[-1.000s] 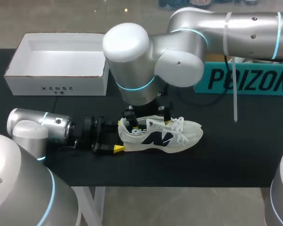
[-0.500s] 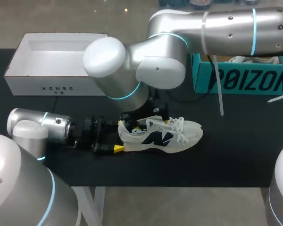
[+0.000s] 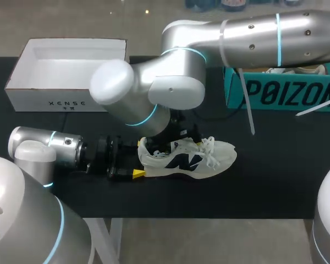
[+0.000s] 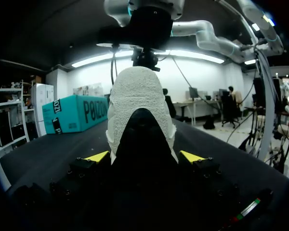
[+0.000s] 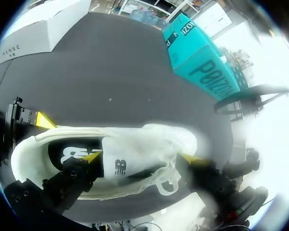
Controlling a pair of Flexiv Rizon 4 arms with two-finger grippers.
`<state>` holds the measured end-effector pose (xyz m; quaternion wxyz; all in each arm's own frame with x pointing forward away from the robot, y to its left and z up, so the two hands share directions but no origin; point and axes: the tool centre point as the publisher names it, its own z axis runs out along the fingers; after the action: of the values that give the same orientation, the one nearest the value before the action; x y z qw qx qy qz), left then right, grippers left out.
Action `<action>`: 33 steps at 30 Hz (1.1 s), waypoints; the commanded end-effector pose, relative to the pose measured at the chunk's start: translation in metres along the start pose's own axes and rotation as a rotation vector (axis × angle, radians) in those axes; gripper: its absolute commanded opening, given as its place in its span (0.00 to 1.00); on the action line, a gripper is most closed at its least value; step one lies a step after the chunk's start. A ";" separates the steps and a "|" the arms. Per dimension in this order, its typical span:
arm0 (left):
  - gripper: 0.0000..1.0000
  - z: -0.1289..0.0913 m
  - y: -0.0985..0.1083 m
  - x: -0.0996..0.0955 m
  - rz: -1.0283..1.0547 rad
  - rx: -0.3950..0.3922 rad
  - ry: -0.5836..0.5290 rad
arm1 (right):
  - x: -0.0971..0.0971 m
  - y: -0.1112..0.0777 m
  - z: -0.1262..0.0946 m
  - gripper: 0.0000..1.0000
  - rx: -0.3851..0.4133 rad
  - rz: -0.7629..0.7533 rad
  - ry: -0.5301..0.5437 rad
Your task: Take the shoe out of the shoebox, open the shoe tongue, remove and reinsert the insole, then place the shoe into the shoebox
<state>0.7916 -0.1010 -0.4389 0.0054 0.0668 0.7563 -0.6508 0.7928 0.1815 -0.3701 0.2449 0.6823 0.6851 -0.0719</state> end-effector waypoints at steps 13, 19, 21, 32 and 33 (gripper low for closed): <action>0.00 0.002 0.004 -0.001 0.000 -0.001 -0.002 | -0.024 0.007 0.005 1.00 0.010 0.047 -0.005; 0.00 0.002 0.004 -0.001 0.000 -0.001 -0.002 | -0.032 0.008 0.002 1.00 0.009 0.058 0.002; 0.00 0.002 0.004 -0.001 0.000 -0.001 -0.002 | -0.036 0.009 0.001 1.00 0.008 0.064 0.008; 0.00 0.002 0.004 -0.001 0.000 -0.001 -0.002 | -0.045 0.010 -0.012 1.00 0.008 0.065 0.074; 0.00 0.002 0.004 -0.001 0.000 -0.001 -0.002 | -0.045 0.010 -0.012 0.90 0.007 0.064 0.075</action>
<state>0.7917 -0.1010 -0.4389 0.0054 0.0668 0.7563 -0.6508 0.8000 0.1532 -0.3423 0.2263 0.7067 0.6684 -0.0512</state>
